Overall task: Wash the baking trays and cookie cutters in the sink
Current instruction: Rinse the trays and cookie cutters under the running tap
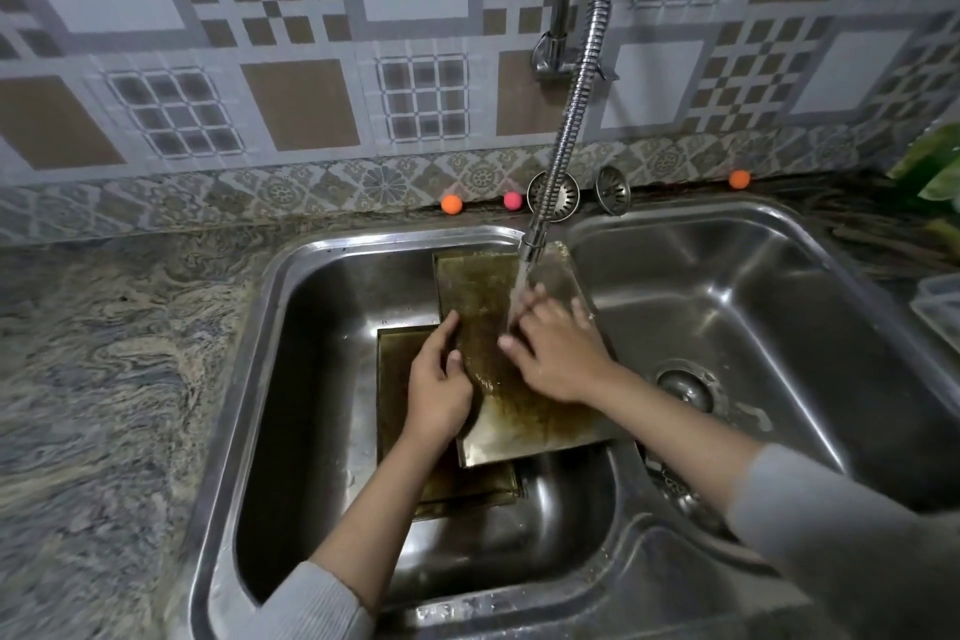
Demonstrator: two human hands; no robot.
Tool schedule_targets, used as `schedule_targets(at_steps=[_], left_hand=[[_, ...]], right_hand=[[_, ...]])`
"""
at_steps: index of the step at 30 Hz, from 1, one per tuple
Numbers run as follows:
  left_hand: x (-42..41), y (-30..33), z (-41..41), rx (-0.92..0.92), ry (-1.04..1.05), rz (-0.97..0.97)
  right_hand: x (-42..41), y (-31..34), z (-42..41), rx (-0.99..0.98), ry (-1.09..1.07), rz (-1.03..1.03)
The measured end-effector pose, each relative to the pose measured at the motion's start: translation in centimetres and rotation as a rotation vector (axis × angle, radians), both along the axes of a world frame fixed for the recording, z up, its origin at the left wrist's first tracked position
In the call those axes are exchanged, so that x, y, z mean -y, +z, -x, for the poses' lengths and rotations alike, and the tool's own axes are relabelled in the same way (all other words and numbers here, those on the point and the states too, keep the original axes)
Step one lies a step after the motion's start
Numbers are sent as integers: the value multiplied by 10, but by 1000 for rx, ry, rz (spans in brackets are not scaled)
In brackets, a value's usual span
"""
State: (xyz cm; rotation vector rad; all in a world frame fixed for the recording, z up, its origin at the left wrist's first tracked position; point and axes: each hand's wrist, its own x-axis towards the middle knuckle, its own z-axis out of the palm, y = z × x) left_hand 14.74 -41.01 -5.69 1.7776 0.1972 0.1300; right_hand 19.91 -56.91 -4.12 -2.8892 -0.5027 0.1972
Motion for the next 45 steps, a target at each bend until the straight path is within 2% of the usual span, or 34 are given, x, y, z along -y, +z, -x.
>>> schedule_targets(at_steps=[2, 4, 8, 9, 11, 14, 15, 20, 22, 24, 26, 28, 31, 34, 37, 40, 43, 45], left_hand=[[4, 6, 3, 42, -30, -13], [3, 12, -2, 69, 1, -14], [-17, 18, -21, 65, 140, 49], [-20, 17, -23, 61, 149, 66], [-17, 17, -21, 46, 124, 94], [6, 17, -12, 34, 3, 101], [12, 18, -10, 29, -22, 118], [-7, 17, -21, 3, 141, 139], [-22, 15, -21, -16, 167, 91], [-32, 10, -18, -45, 157, 84], [-34, 8, -16, -70, 141, 90], [-31, 5, -13, -73, 109, 82], [-26, -1, -10, -95, 59, 107], [-24, -8, -10, -176, -38, -4], [-19, -1, -11, -237, -166, -189], [-4, 24, -14, -60, -324, -67], [12, 45, -14, -69, -408, 205], [15, 51, -13, -44, -359, 201]], right_hand=[[-6, 8, -33, 14, -201, -12], [-25, 14, -38, -26, -219, -50], [-43, 10, 16, -29, 303, -81], [-33, 10, 16, -19, 346, -66], [-16, 9, -10, -4, 211, -13], [-14, 23, -44, 1, -218, 4], [-20, 26, -45, -13, -236, -3], [-21, 21, 10, -138, 340, -155], [3, 25, 11, -196, 400, -255], [24, 29, 4, -2, 233, -348], [36, 29, 3, 161, -73, -487], [32, 28, 7, 4, -302, -664], [22, 20, 15, -249, -455, -984], [18, 27, 20, -223, -534, -1208], [3, 28, 23, -145, -537, -1270], [-16, 27, 32, -144, -488, -1278], [-31, 27, 38, -232, -428, -1284], [-37, 30, 40, -322, -425, -1333]])
